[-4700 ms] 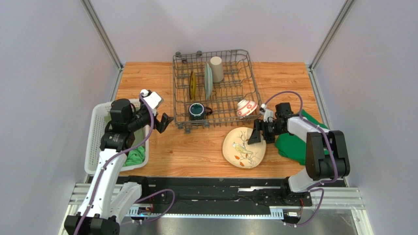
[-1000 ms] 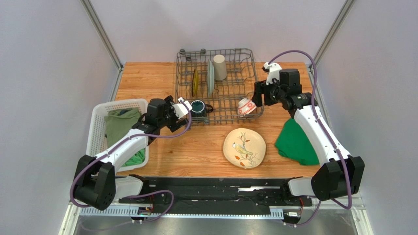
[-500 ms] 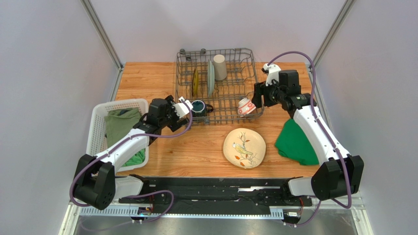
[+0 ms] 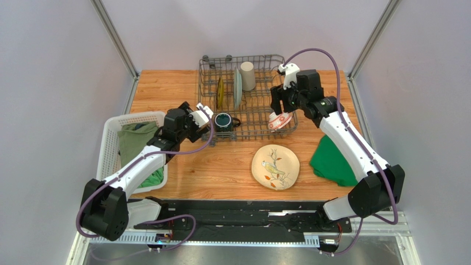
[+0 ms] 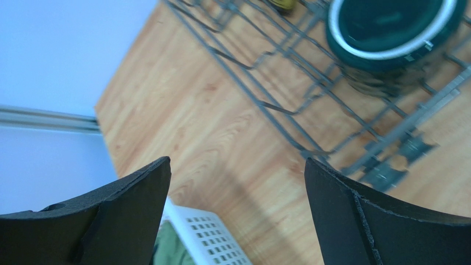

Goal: Unload the mixed dishes from the dish rack
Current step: Adjust the dish rack at the center of the board, then pick up the plate from the dish rack.

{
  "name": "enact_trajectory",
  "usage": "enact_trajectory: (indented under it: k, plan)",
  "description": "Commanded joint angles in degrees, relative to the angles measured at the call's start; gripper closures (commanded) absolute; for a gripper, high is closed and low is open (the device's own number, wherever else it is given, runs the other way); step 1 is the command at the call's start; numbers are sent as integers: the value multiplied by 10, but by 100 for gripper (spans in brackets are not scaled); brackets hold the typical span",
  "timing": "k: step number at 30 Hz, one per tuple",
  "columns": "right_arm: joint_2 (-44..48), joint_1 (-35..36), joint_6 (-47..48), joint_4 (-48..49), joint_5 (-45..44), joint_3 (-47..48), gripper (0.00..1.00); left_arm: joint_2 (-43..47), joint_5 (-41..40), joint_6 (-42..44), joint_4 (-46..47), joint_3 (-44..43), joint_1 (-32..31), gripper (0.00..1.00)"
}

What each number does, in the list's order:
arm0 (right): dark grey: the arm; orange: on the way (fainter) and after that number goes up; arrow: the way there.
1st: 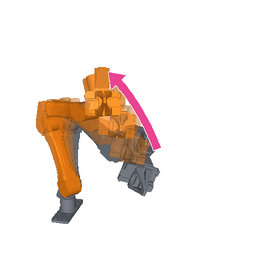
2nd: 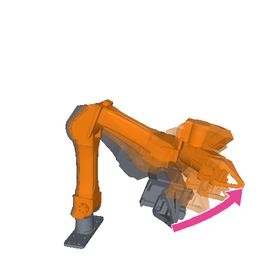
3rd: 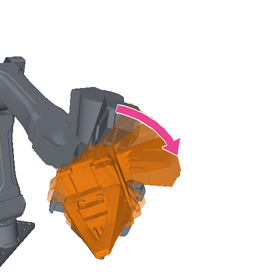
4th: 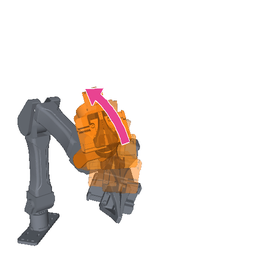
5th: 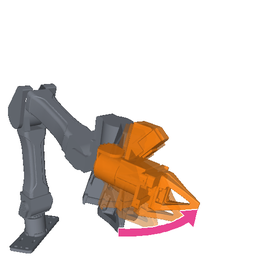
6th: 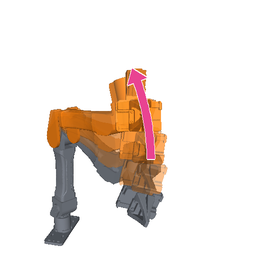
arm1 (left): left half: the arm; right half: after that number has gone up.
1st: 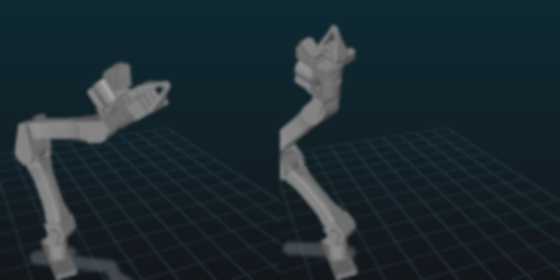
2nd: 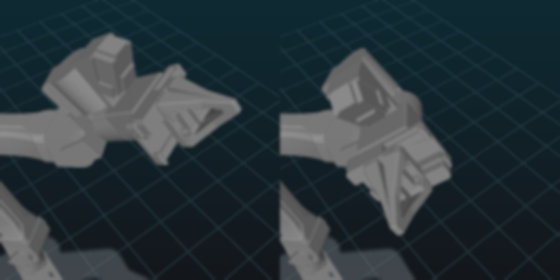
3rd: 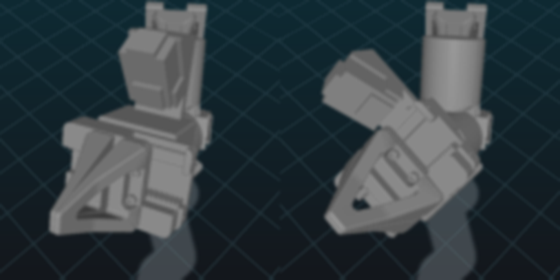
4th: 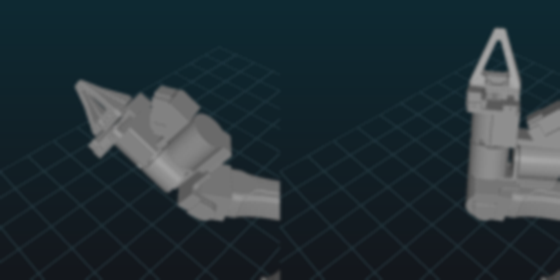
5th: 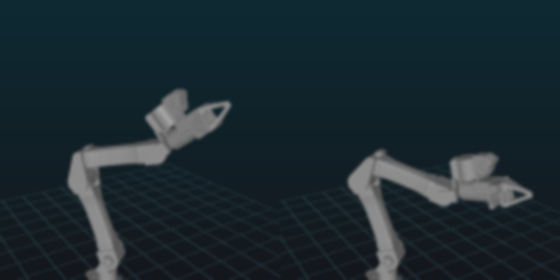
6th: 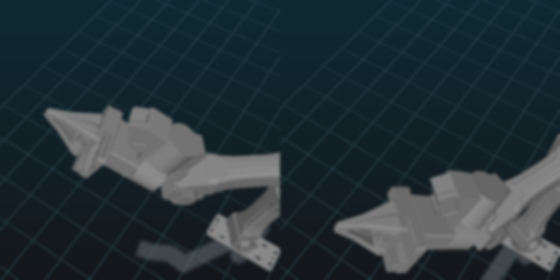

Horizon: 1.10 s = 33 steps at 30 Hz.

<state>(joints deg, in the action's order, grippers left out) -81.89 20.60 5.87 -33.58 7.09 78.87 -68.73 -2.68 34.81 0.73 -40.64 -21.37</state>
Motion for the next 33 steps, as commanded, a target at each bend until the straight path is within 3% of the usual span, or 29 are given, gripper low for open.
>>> enact_trajectory:
  k: [1,18,33]
  plan:
    - [-25,34,-7,14,-57,59,31,44,-29,-16,40,-37,4,1]
    - [-216,129,-89,12,-143,263,36,102,-48,-89,32,-48,4,1]
    - [-375,158,-101,33,-230,392,38,134,-61,-106,70,-21,4,1]
